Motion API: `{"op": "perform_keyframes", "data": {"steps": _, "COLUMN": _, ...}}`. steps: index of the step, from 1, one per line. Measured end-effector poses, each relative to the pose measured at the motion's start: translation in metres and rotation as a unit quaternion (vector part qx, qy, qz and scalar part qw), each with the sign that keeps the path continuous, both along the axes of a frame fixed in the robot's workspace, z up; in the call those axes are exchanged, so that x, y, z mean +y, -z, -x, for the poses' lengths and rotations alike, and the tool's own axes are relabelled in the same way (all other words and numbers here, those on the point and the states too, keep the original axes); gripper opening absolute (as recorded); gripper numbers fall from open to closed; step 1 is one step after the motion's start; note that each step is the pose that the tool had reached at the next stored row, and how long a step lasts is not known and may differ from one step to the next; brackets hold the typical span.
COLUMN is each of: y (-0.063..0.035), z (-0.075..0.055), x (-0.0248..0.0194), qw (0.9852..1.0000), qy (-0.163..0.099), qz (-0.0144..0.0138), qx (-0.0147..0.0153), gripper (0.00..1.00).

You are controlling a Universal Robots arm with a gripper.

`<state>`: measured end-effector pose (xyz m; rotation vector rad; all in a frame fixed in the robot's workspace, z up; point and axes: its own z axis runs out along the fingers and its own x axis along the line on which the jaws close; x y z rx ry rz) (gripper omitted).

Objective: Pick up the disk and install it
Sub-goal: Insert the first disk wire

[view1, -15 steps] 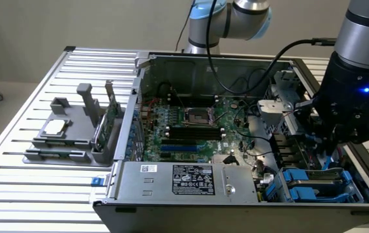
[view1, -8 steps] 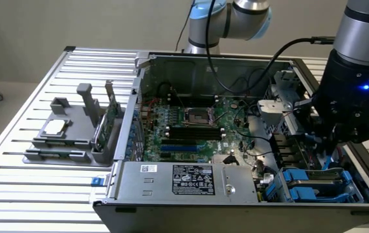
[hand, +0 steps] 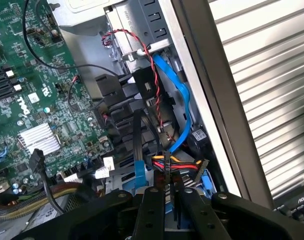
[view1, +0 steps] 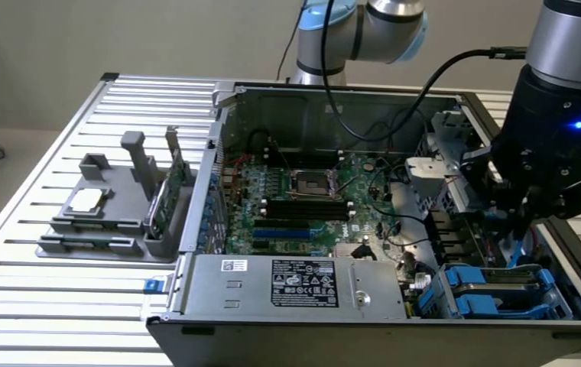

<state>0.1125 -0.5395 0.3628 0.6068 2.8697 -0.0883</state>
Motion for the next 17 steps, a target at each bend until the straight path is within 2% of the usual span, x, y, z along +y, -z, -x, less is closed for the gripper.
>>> {"op": "perform_keyframes", "data": {"steps": 2, "y": -0.0006, "z": 0.0007, "x": 0.0000, "qw": 1.0000, "qy": 0.002, "qz": 0.0022, "qx": -0.0001, "gripper": 0.17}}
{"op": "perform_keyframes", "data": {"steps": 6, "y": -0.0006, "z": 0.0013, "x": 0.0000, "qw": 0.9998, "qy": 0.014, "qz": 0.0130, "qx": -0.0022, "gripper": 0.17}}
{"op": "perform_keyframes", "data": {"steps": 10, "y": 0.0005, "z": 0.0014, "x": 0.0000, "qw": 0.9992, "qy": 0.036, "qz": 0.0193, "qx": -0.0038, "gripper": 0.17}}
{"op": "perform_keyframes", "data": {"steps": 13, "y": 0.0018, "z": 0.0013, "x": 0.0000, "qw": 0.9983, "qy": 0.053, "qz": 0.0227, "qx": -0.0035, "gripper": 0.17}}
{"op": "perform_keyframes", "data": {"steps": 17, "y": 0.0030, "z": 0.0014, "x": 0.0000, "qw": 0.9967, "qy": 0.078, "qz": 0.0234, "qx": -0.0027, "gripper": 0.17}}
